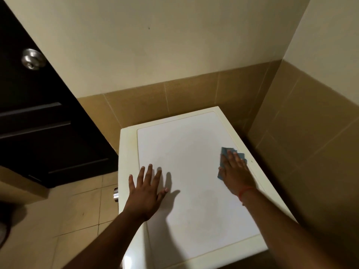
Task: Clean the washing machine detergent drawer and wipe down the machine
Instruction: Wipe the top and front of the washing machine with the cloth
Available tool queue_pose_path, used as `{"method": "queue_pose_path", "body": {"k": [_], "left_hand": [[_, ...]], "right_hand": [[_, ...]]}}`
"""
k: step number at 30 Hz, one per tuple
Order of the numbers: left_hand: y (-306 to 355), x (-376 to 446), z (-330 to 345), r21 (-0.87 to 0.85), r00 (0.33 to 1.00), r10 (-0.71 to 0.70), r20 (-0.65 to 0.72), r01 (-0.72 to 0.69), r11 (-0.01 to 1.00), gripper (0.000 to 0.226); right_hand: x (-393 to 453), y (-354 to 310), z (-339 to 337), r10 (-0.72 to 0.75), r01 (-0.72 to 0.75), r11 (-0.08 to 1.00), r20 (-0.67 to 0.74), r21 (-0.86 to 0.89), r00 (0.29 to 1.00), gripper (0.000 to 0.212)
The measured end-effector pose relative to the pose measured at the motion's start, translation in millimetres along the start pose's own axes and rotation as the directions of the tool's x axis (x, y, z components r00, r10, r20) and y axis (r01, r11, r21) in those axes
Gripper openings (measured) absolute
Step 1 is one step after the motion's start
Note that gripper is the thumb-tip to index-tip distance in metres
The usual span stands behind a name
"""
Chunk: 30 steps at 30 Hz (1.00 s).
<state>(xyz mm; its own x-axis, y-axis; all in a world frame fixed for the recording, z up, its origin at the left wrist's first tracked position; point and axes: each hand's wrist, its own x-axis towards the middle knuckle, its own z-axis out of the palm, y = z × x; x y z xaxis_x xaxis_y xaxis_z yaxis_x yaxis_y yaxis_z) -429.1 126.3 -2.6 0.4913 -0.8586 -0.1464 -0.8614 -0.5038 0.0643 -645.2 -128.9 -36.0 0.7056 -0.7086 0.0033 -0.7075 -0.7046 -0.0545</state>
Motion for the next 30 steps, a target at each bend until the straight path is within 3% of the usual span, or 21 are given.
{"method": "queue_pose_path", "body": {"k": [1,2,5,6,7,10,12,14,15,19,21,23,24,27,28,30], "left_hand": [[-4,-1,0,-0.007,1.0,-0.018,0.005,0.018,1.0,0.076],[-7,-3,0,-0.009,0.999,-0.031,0.014,0.031,0.999,0.075],[-21,-8,-2,-0.005,0.998,-0.063,0.017,0.063,0.998,0.074],[-27,-10,-2,-0.005,0.997,-0.077,0.017,0.077,0.997,0.074],[-32,-12,-3,-0.005,0.996,-0.091,0.018,0.091,0.996,0.075],[-49,-19,-3,-0.019,0.989,-0.145,0.024,0.145,0.989,0.076],[-58,-25,-2,-0.025,0.983,-0.18,0.04,0.181,0.983,0.075],[-66,-29,-3,-0.043,0.977,-0.207,0.053,0.21,0.977,0.075],[-69,-32,-5,-0.058,0.974,-0.219,0.056,0.222,0.973,0.075],[-82,-40,-6,-0.072,0.967,-0.246,0.064,0.251,0.965,0.075],[-89,-41,-3,-0.077,0.962,-0.264,0.073,0.269,0.96,0.075],[-95,-42,-1,-0.083,0.96,-0.27,0.067,0.275,0.958,0.075],[-98,-43,-1,-0.086,0.961,-0.271,0.059,0.275,0.958,0.076],[-111,-46,1,-0.086,0.961,-0.273,0.05,0.276,0.957,0.077],[-117,-47,3,-0.083,0.96,-0.277,0.047,0.28,0.956,0.077],[-126,-47,5,-0.076,0.957,-0.285,0.049,0.288,0.955,0.076]], "right_hand": [[0,-15,2,0.078,-0.078,0.997,-0.016,0.012,0.997,0.058],[-2,-34,4,0.064,-0.064,0.998,-0.02,0.013,0.998,0.059],[-18,-78,14,-0.333,0.333,0.943,-0.003,-0.011,0.943,0.057],[-17,-80,14,-0.399,0.399,0.917,-0.012,-0.026,0.917,0.057],[-14,-78,14,-0.387,0.387,0.922,-0.014,-0.026,0.922,0.057],[-8,-95,14,-0.121,0.122,0.992,-0.033,0.022,0.992,0.059],[-15,-126,17,-0.213,0.212,0.975,-0.001,0.065,0.977,0.058],[-24,-140,23,-0.453,0.453,0.891,-0.012,0.009,0.891,0.055],[-22,-140,21,-0.5,0.499,0.866,-0.007,-0.012,0.866,0.055],[-18,-156,17,-0.187,0.188,0.981,-0.025,0.043,0.982,0.06],[-34,-187,22,-0.33,0.33,0.943,-0.003,0.042,0.944,0.059],[-45,-197,24,-0.529,0.529,0.848,0.003,0.008,0.848,0.058],[-42,-195,22,-0.538,0.538,0.843,0.0,0.014,0.843,0.057],[-38,-209,17,-0.283,0.283,0.958,0.002,0.05,0.959,0.058],[-43,-225,17,-0.266,0.264,0.963,0.025,0.062,0.964,0.059],[-57,-254,22,-0.434,0.43,0.9,0.038,0.077,0.9,0.057]]}}
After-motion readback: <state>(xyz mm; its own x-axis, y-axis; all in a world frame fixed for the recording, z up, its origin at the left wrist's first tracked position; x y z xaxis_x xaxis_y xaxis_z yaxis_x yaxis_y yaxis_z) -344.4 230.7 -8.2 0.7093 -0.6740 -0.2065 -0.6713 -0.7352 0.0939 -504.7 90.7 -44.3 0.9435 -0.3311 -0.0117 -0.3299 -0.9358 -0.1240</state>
